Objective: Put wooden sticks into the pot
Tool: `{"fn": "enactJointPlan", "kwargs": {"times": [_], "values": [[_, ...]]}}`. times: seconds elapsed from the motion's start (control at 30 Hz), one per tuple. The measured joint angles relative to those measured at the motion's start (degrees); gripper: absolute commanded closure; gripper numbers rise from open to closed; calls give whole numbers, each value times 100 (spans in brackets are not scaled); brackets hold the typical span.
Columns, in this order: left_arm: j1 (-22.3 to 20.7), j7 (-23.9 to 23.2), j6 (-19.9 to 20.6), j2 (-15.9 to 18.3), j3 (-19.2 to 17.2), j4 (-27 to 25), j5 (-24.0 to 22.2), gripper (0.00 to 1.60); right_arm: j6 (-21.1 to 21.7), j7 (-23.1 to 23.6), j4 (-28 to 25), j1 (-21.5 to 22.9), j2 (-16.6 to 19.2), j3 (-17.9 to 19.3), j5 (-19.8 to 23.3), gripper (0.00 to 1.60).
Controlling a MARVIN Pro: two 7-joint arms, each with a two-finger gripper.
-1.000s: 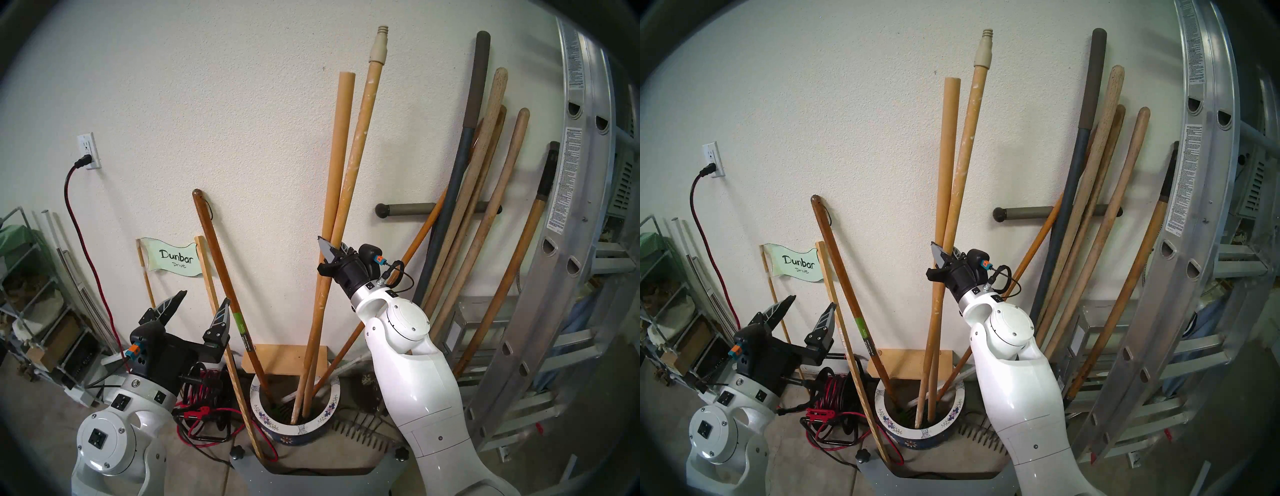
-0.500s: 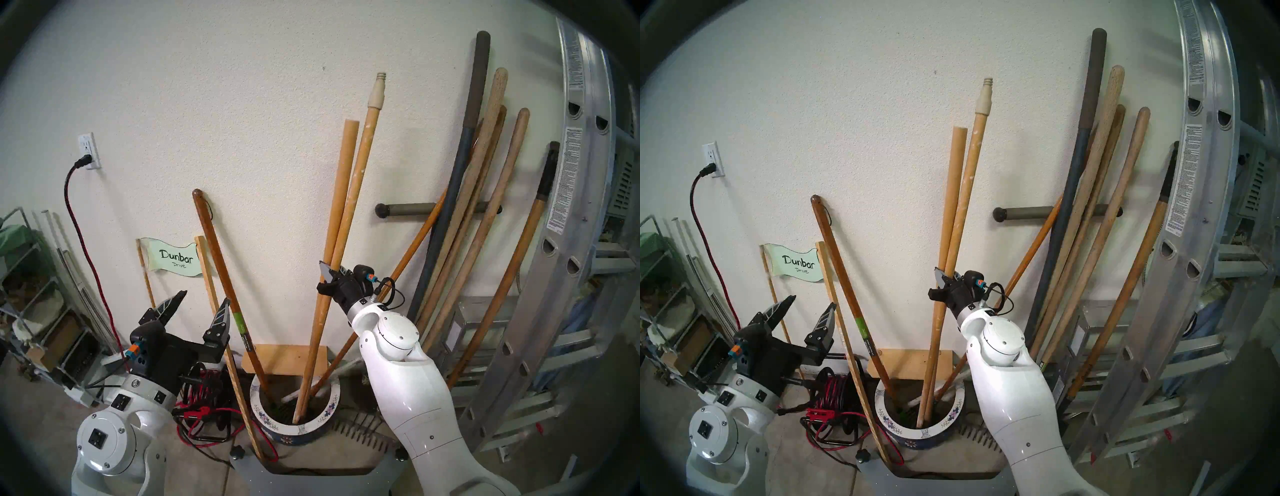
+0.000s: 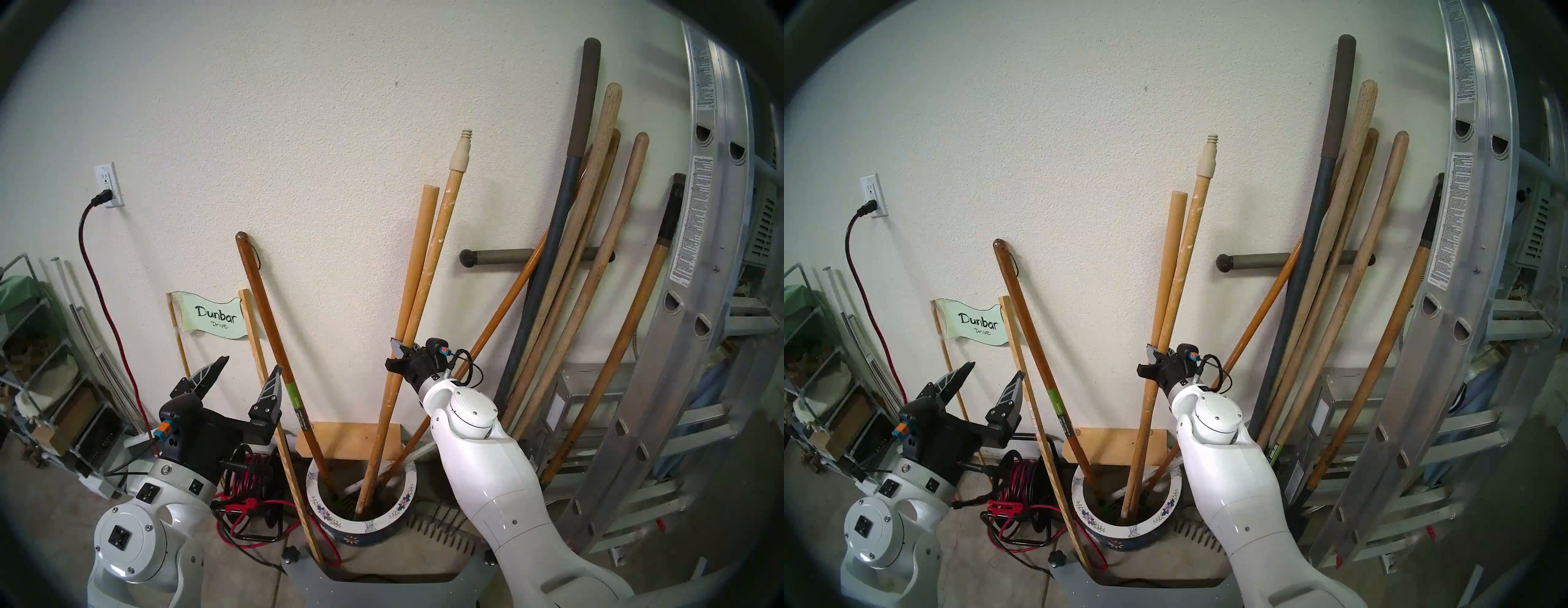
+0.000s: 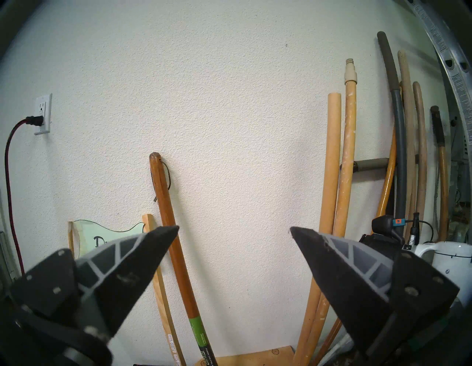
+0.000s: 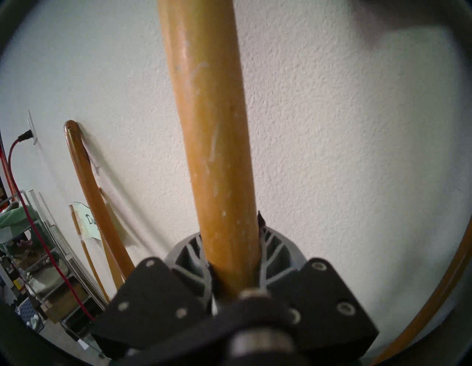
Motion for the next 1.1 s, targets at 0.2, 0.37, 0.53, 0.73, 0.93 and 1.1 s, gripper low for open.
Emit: {"fn": "enactJointPlan", "kwargs": {"times": [0.2,0.37,0.53,0.73,0.93,1.1], "values": [[0,3,0,2,1,0,0,0,20,-133,343,232,-73,-4,-96,160],[0,5,0,4,1,0,0,0,41,-244,631,442,-152,-6,-191,160],[0,6,0,6,2,0,0,0,56,-345,938,636,-237,-9,-292,160],[0,8,0,8,2,0,0,0,47,-447,1336,923,-340,-7,-385,160],[0,9,0,9,3,0,0,0,-28,-541,1817,1254,-435,15,-453,160],[0,10,0,11,3,0,-2,0,-151,-600,2290,1559,-514,56,-476,160]]}}
